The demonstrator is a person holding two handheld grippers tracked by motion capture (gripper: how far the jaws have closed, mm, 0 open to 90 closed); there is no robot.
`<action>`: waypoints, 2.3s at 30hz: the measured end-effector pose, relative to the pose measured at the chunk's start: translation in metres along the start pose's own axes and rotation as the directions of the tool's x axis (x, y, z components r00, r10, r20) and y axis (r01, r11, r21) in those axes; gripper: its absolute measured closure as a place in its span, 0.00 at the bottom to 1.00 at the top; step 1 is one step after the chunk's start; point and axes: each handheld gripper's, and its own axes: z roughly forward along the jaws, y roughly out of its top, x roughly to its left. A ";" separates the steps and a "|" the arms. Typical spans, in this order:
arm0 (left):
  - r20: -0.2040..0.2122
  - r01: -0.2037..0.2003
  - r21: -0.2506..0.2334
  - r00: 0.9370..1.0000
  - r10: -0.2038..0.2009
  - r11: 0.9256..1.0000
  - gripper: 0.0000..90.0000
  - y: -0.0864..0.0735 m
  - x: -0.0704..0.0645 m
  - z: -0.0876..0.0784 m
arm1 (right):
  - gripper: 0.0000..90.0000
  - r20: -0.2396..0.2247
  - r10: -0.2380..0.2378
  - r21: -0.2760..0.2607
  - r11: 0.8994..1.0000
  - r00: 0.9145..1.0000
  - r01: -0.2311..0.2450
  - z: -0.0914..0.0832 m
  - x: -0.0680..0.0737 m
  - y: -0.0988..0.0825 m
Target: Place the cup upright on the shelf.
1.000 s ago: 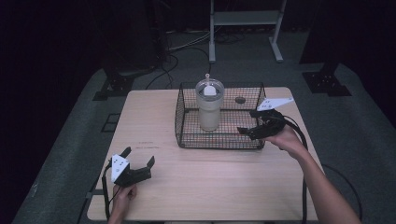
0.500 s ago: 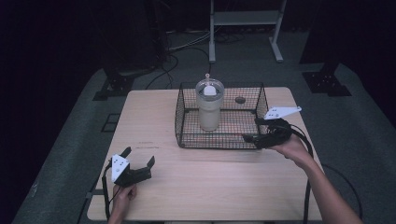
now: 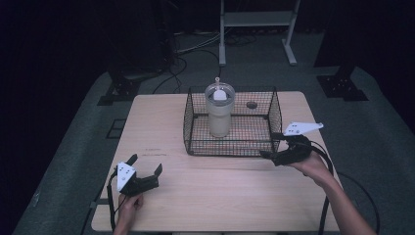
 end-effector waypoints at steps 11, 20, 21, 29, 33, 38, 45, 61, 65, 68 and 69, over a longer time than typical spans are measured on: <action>0.000 -0.004 0.000 1.000 0.004 1.000 0.00 0.000 0.000 0.000 | 0.15 0.001 0.016 -0.005 1.000 1.000 -0.016 -0.006 0.003 -0.018; 0.000 -0.006 0.001 1.000 0.006 1.000 0.00 0.000 0.000 0.000 | 0.15 0.009 0.019 -0.030 0.999 1.000 -0.018 -0.013 0.010 -0.030; 0.000 -0.006 0.001 1.000 0.006 1.000 0.00 0.000 0.000 0.000 | 0.15 0.009 0.021 -0.028 0.999 1.000 -0.020 -0.013 0.010 -0.032; 0.001 -0.007 0.000 1.000 0.007 1.000 0.00 0.000 0.000 0.000 | 0.15 0.015 0.041 -0.028 0.999 0.999 -0.040 -0.015 0.012 -0.049; 0.000 -0.007 -0.001 1.000 0.007 1.000 0.00 0.000 0.000 0.000 | 0.15 0.020 0.048 -0.025 0.999 0.999 -0.048 -0.016 0.013 -0.055; 0.000 -0.009 0.000 1.000 0.009 1.000 0.00 0.000 0.000 0.000 | 0.15 0.028 0.056 -0.029 0.998 0.998 -0.055 -0.019 0.013 -0.062; 0.000 -0.008 -0.001 1.000 0.008 1.000 0.00 0.000 0.000 0.000 | 0.15 0.038 0.077 -0.034 0.997 0.996 -0.076 -0.020 0.013 -0.075; 0.000 -0.010 -0.002 1.000 0.010 1.000 0.00 0.000 -0.001 0.000 | 0.15 0.070 0.111 -0.039 0.993 0.991 -0.108 -0.023 0.013 -0.099; -0.001 -0.011 -0.002 1.000 0.011 1.000 0.00 0.000 -0.001 0.000 | 0.15 0.079 0.117 -0.045 0.992 0.990 -0.114 -0.025 0.014 -0.104; -0.001 -0.012 -0.002 1.000 0.012 1.000 0.00 0.000 -0.001 -0.001 | 0.15 0.091 0.127 -0.053 0.991 0.988 -0.122 -0.027 0.014 -0.108; -0.001 -0.012 -0.002 1.000 0.012 1.000 0.00 0.000 -0.001 -0.001 | 0.15 0.092 0.130 -0.055 0.991 0.987 -0.125 -0.027 0.013 -0.109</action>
